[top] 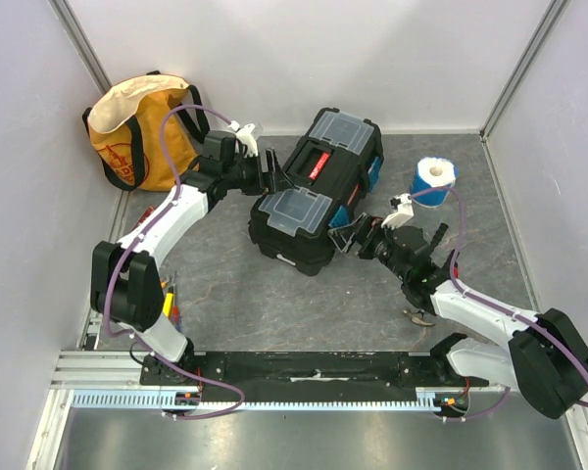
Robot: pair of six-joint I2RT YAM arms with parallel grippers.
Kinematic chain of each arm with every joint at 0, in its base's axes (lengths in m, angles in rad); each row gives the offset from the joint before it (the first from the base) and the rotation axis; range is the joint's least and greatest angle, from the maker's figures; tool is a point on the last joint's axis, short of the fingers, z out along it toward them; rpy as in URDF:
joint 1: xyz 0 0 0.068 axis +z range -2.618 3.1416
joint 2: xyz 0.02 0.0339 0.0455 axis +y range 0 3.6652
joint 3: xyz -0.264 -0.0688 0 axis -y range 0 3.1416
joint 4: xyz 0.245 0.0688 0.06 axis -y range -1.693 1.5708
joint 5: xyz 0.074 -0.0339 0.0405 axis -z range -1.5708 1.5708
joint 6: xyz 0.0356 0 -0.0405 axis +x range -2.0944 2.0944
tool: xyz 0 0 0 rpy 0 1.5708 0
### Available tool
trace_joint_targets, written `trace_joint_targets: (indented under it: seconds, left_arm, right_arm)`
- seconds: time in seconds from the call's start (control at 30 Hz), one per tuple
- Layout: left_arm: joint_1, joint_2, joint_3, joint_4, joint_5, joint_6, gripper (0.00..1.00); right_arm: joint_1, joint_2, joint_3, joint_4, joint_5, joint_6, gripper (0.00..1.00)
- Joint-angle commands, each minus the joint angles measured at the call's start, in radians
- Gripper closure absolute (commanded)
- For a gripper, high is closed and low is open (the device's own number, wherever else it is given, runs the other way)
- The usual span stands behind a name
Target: Pack the tool kit
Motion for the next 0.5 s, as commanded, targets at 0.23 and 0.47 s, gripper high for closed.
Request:
trace_joint_targets:
  seconds: [0.23, 0.47]
  left_arm:
    - [-0.027, 0.058, -0.051, -0.199, 0.031, 0.036, 0.17]
    - [-0.027, 0.051, -0.040, -0.199, 0.027, 0.035, 0.17]
  right_arm:
    - [-0.008, -0.065, 0.006, -0.015, 0.522, 0.008, 0.04]
    - [-0.003, -0.177, 0.025, -0.229, 0.692, 0.034, 0.06]
